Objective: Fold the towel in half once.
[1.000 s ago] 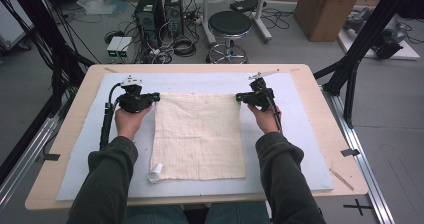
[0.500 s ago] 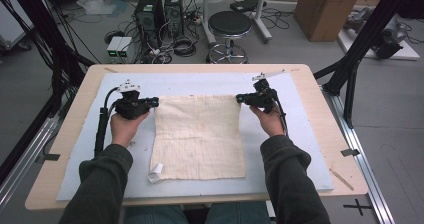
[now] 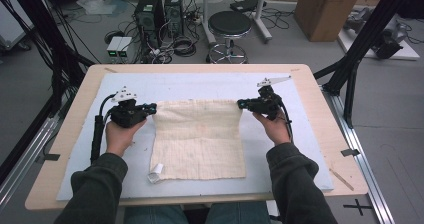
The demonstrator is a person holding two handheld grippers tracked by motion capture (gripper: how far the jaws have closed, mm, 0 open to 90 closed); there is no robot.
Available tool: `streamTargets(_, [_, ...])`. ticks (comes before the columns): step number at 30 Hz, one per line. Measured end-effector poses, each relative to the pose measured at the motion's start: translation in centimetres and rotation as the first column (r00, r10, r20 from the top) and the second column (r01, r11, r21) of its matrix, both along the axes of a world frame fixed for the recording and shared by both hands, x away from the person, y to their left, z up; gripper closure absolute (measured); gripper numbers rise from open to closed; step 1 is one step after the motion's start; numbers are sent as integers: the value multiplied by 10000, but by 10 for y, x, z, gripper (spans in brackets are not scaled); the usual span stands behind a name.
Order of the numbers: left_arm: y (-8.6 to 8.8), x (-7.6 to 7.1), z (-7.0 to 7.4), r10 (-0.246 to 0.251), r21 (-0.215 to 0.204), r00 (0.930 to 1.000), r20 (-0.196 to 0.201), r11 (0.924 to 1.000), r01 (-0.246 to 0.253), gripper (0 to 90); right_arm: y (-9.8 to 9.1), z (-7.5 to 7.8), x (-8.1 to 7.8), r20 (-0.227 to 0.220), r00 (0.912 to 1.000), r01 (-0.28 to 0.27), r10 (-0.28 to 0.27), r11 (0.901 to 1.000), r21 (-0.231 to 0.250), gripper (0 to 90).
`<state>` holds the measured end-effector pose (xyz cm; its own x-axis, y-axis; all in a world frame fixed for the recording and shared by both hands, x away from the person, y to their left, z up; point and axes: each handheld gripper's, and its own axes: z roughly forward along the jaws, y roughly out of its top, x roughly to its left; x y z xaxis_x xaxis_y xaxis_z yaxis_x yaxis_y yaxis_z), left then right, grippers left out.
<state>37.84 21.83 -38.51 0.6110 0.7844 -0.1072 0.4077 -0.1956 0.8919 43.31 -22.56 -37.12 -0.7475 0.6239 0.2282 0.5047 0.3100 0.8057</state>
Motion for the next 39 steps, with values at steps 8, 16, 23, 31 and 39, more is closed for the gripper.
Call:
streamTargets(8, [-1, -17, 1, -423, 142, 9989, 187, 9990, 420, 872, -3, 1, -16, 79, 9993, -353, 352, 9994, 3, 855])
streamTargets(16, [0, -36, -2, -671, 262, 9974, 272, 9974, 664, 871, -2, 4, -32, 260, 9976, -646, 647, 9979, -11, 856])
streamTargets(23, [1, -50, -3, -878, 256, 9957, 304, 9959, 871, 871, -8, -3, -47, 225, 9973, -699, 696, 9975, 122, 855])
streamTargets(31, [2, -68, -7, -1100, 317, 9935, 306, 9935, 1090, 871, -8, -2, -62, 315, 9946, -991, 987, 9950, 117, 855])
streamTargets(39, [4, -83, -12, -1298, 373, 9912, 259, 9910, 1288, 871, -9, -6, -76, 343, 9931, -1123, 1122, 9937, 25, 855])
